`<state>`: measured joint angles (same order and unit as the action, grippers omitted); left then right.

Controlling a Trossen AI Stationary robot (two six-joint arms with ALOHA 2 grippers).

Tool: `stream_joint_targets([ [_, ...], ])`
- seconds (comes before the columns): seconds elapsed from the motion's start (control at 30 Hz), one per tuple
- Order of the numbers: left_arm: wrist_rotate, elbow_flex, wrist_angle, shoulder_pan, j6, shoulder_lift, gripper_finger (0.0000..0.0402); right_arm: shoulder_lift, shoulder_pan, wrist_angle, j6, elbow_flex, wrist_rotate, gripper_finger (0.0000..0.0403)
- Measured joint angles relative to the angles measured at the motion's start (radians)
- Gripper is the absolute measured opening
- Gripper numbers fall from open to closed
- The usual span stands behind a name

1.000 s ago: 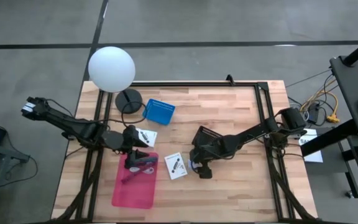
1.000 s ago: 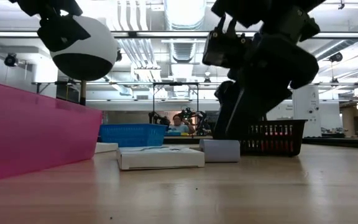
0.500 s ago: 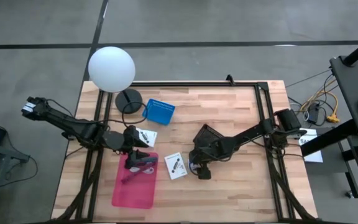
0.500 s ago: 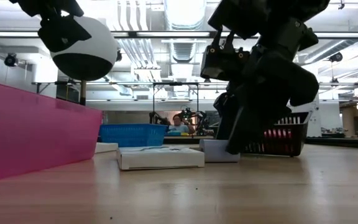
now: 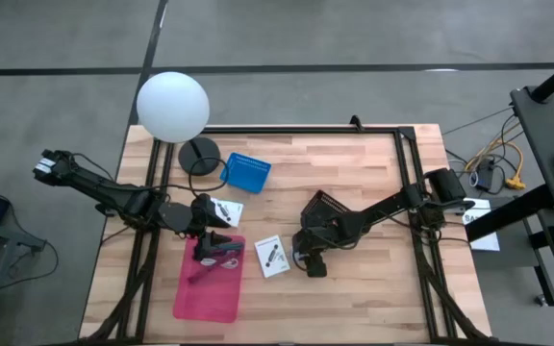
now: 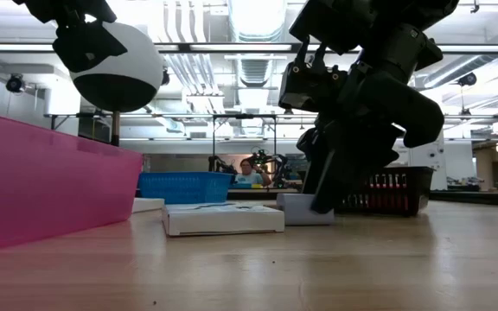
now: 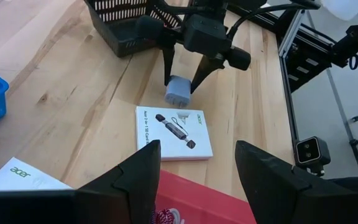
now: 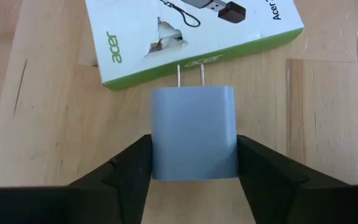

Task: Pick and place items into bin
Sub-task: Put the white charger adapter into the black bin

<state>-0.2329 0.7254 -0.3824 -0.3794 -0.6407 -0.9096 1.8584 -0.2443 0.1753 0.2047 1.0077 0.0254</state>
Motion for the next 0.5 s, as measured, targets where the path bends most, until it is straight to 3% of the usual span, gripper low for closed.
stream_joint_targets([
  [0.17,0.002,0.0,0.0,0.0,0.001,0.0,0.0191,-0.001,-0.002,0.001,0.002,0.002,-0.006,0.0182],
  [0.33,0.003,0.0,-0.001,0.0,0.002,0.0,0.0191,-0.004,-0.007,0.021,0.023,0.045,-0.011,0.0183],
  [0.5,0.003,-0.001,-0.001,0.0,0.002,0.0,0.0191,-0.02,0.002,0.184,0.076,0.123,-0.002,0.018],
])
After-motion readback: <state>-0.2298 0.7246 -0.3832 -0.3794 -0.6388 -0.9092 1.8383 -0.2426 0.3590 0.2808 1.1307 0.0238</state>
